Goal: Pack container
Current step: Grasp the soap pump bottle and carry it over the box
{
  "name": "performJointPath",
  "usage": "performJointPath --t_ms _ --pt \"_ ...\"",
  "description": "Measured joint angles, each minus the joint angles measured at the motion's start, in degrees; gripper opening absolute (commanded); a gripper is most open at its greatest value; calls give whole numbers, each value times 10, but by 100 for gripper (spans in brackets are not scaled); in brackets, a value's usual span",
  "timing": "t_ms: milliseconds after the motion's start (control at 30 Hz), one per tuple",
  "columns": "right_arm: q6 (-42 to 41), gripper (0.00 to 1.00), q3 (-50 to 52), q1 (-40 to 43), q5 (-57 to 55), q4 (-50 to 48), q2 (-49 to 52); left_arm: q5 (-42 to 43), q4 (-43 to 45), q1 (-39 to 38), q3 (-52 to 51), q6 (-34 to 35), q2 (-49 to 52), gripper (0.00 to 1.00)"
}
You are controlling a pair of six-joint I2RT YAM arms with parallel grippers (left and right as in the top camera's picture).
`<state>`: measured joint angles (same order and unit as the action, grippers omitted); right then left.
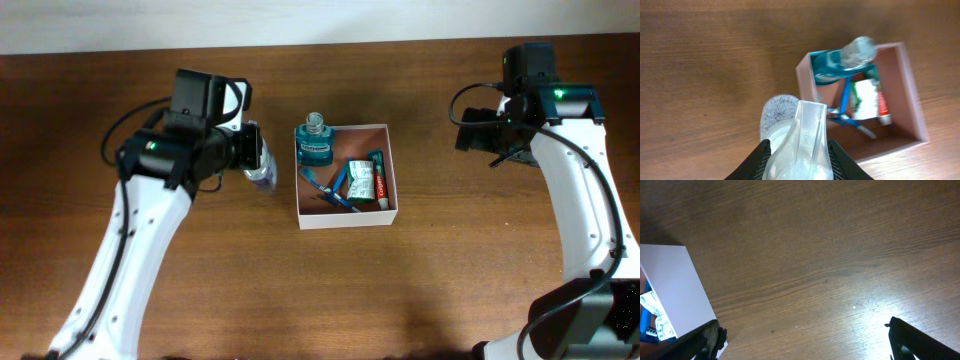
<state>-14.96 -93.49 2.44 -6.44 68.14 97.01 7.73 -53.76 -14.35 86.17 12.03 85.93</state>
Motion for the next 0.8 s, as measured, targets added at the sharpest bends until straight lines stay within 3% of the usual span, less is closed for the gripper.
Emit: performJointPath --t_ms 267,433,800 --pt "0 98 0 0 0 0 0 9 9 -24 0 84 -47 30" --pt "0 98 0 0 0 0 0 6 33 -76 0 104 -49 22" --pt "0 98 0 0 0 0 0 -59 78 -150 0 132 -48 27"
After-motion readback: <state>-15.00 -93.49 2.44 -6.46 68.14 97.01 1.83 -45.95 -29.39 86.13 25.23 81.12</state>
